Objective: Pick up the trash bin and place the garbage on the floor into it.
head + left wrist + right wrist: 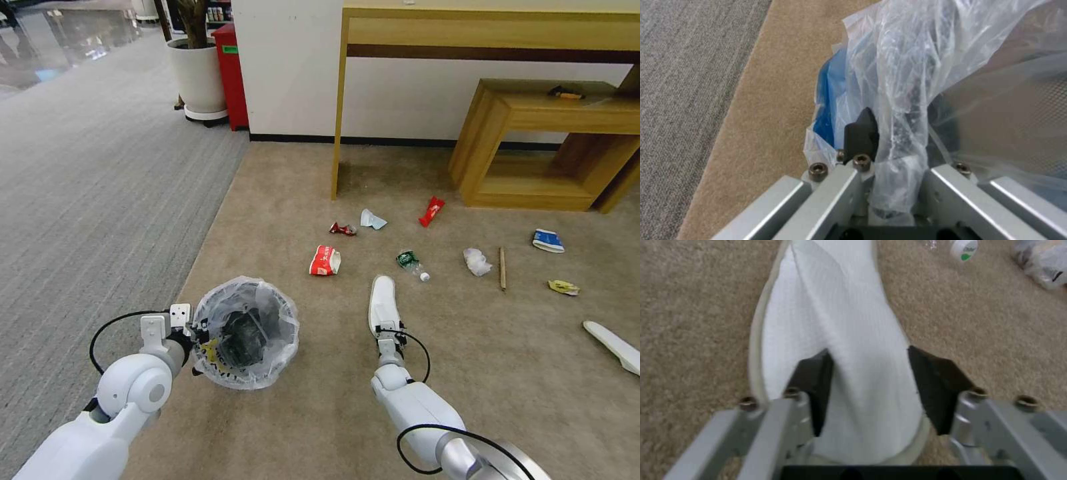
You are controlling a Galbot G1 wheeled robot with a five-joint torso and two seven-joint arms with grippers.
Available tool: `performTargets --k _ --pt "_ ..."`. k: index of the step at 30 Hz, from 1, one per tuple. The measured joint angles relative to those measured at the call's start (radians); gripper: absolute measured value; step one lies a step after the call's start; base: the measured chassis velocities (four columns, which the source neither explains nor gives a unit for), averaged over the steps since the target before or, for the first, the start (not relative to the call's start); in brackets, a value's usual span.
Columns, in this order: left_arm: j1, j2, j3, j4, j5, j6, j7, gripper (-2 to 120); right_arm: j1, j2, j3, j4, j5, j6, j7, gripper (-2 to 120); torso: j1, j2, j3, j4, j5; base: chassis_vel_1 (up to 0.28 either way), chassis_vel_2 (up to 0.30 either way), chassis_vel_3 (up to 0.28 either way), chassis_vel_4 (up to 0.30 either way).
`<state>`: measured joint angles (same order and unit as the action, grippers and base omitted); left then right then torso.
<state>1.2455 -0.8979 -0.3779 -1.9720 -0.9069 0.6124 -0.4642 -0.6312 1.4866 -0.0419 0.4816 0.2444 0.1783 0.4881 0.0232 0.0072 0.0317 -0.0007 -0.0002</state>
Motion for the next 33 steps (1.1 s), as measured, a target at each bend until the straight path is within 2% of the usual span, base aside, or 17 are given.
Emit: performTargets --k 2,3,6,8,11,16,24,31,33 --pt "0.0 -0.002 0.001 0.0 0.004 0.0 0.0 0 -0.002 0.0 0.003 0.0 -0.003 0.001 -0.001 31 0.0 0.0 0.0 0.0 0.0 0.0 0.0 0.0 0.0" --pt "0.0 -0.002 0.001 0.0 0.004 0.0 0.0 0 -0.002 0.0 0.003 0.0 -0.003 0.001 -0.001 31 0.0 0.0 0.0 0.0 0.0 0.0 0.0 0.0 0.0" --pt "-0.003 -0.002 0.003 0.006 0.008 -0.002 0.0 0 -0.005 0.0 0.01 -0.001 -0.007 0.002 -0.005 18 0.0 0.0 0.0 0.0 0.0 0.0 0.0 0.0 0.0" --pt "-0.005 -0.002 0.004 0.007 0.009 -0.003 0.0 0 -0.006 0.001 0.011 -0.001 -0.008 0.002 -0.006 14 0.0 0.0 0.0 0.0 0.0 0.0 0.0 0.0 0.0" --pt "-0.011 -0.003 0.009 0.015 0.013 -0.006 0.002 0 -0.008 0.0 0.019 -0.004 -0.012 0.003 -0.008 0 0.0 0.0 0.0 0.0 0.0 0.0 0.0 0.0 0.0" --pt "-0.019 -0.003 0.016 0.026 0.019 -0.009 0.004 0 -0.008 -0.003 0.022 -0.004 -0.012 0.003 -0.006 0 0.0 0.0 0.0 0.0 0.0 0.0 0.0 0.0 0.0" --pt "-0.044 -0.013 0.029 0.085 0.045 -0.021 0.015 0 -0.018 -0.031 -0.012 0.06 0.015 0.009 0.014 0 0.0 0.0 0.0 0.0002 0.0 0.0 0.0 0.0 0.0" --pt "-0.057 -0.019 0.03 0.115 0.048 -0.024 0.018 0 -0.041 -0.093 -0.092 0.201 0.082 -0.001 0.05 0 0.0 0.0 0.0 0.0002 0.0002 0.0 0.0 0.0 0.0" --pt "-0.064 -0.021 0.033 0.122 0.048 -0.024 0.018 0 -0.054 -0.124 -0.128 0.283 0.124 -0.016 0.071 0 0.0 0.0 0.0 0.0001 0.0001 0.0 0.0 0.0 0.0"
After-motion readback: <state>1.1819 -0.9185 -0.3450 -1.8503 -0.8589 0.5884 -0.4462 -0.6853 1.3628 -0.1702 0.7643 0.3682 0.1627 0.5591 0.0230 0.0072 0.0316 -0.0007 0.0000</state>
